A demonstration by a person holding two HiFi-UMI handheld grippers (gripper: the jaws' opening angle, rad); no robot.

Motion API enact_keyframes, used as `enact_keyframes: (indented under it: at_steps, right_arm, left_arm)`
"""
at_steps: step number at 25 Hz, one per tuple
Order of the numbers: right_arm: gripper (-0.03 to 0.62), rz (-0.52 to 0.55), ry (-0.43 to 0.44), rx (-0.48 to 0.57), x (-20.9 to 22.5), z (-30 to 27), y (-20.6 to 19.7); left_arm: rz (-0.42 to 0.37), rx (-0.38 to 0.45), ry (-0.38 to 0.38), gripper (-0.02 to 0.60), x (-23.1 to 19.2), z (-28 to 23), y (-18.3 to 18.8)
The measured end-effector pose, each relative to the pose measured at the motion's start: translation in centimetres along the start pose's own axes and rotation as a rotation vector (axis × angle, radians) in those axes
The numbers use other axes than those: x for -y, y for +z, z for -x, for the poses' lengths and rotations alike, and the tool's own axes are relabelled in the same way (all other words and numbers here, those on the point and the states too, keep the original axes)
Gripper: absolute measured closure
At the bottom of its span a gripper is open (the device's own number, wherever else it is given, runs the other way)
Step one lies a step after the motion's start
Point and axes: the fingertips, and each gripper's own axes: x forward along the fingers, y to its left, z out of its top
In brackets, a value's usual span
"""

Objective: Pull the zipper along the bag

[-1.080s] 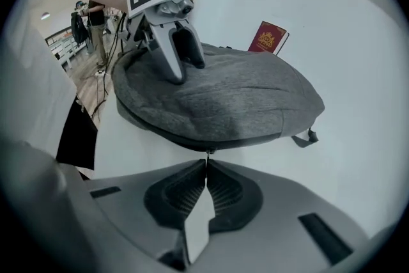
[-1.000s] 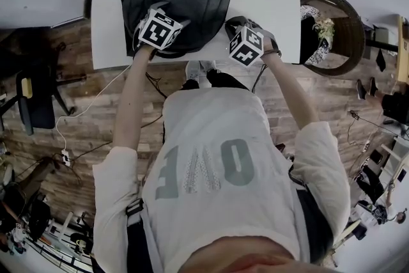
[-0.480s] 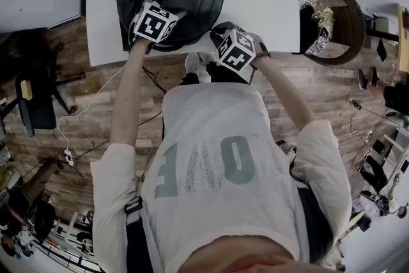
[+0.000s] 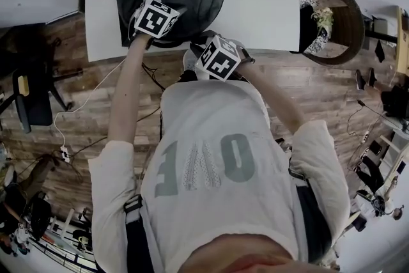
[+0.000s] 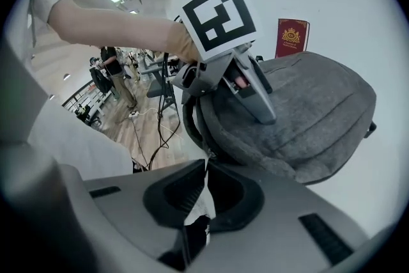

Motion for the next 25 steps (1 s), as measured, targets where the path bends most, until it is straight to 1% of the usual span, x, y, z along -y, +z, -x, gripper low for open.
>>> enact_keyframes:
  at_steps: [5,12,14,15,16,17,18,20,21,22,23,24,25]
  right_arm:
    - [0.560,-0.061,0.040,0.027,-0.8,-0.6,1.1]
    - [0.562,-0.153,0.065,0.065,-0.7,-0.7,0.8]
    - [0.562,-0.157,0.081,0.069,-0.8,-0.7,0.9]
    - [0.562,-0.152,0.086,0.066,-0.9,-0.7,0.8]
    - [0.562,-0.145,0.088,0.062,-0.9,-0.6,0.7]
    - [0.562,-0.137,0.088,0.058,-0.9,-0.6,0.6]
    - [0.562,-0.130,0.087,0.055,-0.8,-0.5,0.6]
    - [0.562,-0.119,0.087,0.053,-0.8,-0.5,0.7]
    - [0.562,-0.115,0.089,0.052,-0.8,-0.4,0.7]
    - [0.562,-0.112,0.091,0.052,-0.8,-0.4,0.7]
    - [0.562,-0.110,0.092,0.053,-0.8,-0.4,0.6]
    - [0.562,-0.109,0.092,0.054,-0.7,-0.4,0.5]
    - [0.562,-0.109,0.091,0.054,-0.6,-0.5,0.4]
  left_arm:
    - [-0.001,0.000,0.003,0.216,-0.1,0.0,0.1]
    - [0.013,-0.003,-0.006,0.216,0.0,0.1,0.3]
    - [0.021,0.017,-0.013,0.217,-0.2,0.7,0.6]
    - [0.003,0.041,-0.007,0.216,-0.3,1.3,1.1]
    - [-0.045,0.065,0.007,0.217,-0.6,2.2,1.6]
    - [-0.127,0.074,0.021,0.216,-0.9,3.3,1.9]
    - [-0.233,0.061,0.025,0.216,-1.3,4.5,1.9]
    - [-0.468,0.002,-0.002,0.217,-2.3,7.5,0.8]
    - [-0.573,-0.038,-0.025,0.216,-2.9,9.0,-0.3]
    - [-0.655,-0.085,-0.044,0.217,-3.7,10.4,-1.6]
    - [-0.711,-0.139,-0.056,0.218,-4.7,11.7,-2.9]
    - [-0.740,-0.195,-0.057,0.217,-5.8,12.6,-4.1]
    - [-0.754,-0.243,-0.050,0.216,-7.0,13.2,-5.0]
